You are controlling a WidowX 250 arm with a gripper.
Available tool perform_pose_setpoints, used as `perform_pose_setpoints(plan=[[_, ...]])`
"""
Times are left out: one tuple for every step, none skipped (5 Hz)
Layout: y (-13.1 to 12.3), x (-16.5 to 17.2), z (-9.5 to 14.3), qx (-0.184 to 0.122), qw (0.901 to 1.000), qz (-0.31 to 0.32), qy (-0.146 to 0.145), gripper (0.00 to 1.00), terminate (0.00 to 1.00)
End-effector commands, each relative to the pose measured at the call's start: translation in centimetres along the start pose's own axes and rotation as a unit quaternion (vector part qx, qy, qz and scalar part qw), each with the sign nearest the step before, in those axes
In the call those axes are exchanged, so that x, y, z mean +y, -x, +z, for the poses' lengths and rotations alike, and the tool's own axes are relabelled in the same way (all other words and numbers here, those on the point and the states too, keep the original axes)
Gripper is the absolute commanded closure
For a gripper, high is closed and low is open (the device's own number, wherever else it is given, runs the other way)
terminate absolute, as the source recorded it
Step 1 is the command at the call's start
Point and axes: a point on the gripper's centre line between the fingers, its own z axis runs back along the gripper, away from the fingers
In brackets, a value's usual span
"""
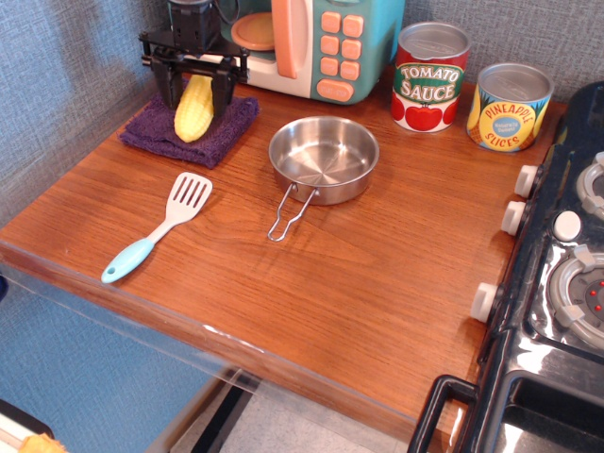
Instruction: Place the corn on the purple rag.
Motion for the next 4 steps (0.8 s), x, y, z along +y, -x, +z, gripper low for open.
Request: perform_pose_setpoints(plan=[[1.0, 0.1, 5.2, -0.042, 0.9990, -0.016, 0.005, 0.00, 0.00], [2.5, -2.2, 9.2, -0.070, 0.9959, -0.055, 0.016, 0.00, 0.00], [5.1, -4.6, 11.6, -0.065, 0.9948, -0.075, 0.024, 0.00, 0.00], [7.8, -7.2, 11.6, -0.056, 0.9916, -0.103, 0.055, 0.00, 0.00]])
